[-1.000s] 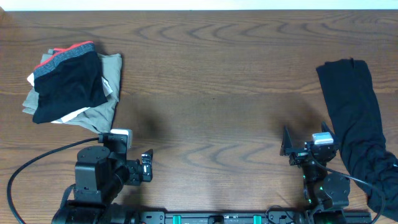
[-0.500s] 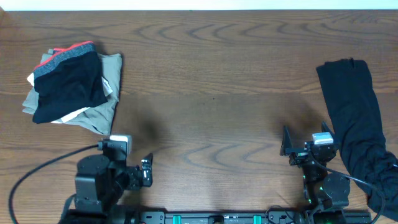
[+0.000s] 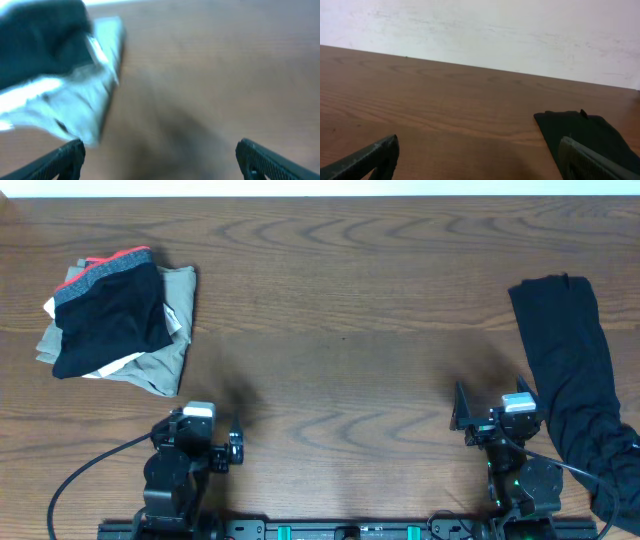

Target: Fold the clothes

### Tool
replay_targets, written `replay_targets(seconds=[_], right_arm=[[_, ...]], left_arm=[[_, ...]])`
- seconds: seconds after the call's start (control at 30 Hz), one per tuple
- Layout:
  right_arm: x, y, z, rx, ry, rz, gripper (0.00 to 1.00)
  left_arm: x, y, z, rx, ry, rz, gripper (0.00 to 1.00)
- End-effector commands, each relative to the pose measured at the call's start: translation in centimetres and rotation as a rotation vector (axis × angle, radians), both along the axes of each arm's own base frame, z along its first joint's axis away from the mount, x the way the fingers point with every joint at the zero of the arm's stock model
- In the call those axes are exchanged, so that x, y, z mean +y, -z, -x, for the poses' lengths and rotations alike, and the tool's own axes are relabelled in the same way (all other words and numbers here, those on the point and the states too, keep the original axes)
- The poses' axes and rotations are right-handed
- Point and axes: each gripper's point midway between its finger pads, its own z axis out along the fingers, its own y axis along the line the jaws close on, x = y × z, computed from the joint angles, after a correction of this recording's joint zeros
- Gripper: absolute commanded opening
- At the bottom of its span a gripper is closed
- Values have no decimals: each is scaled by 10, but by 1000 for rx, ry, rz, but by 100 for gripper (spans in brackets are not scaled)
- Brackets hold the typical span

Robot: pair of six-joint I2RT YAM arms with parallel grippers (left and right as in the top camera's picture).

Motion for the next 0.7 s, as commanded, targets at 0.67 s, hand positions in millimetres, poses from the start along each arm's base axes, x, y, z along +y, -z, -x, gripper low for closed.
replay_targets(seconds=[0.67], right_arm=[[-3, 2, 0, 1, 9, 11, 99]], left_arm=[[8, -11, -33, -280, -2, -118, 98]])
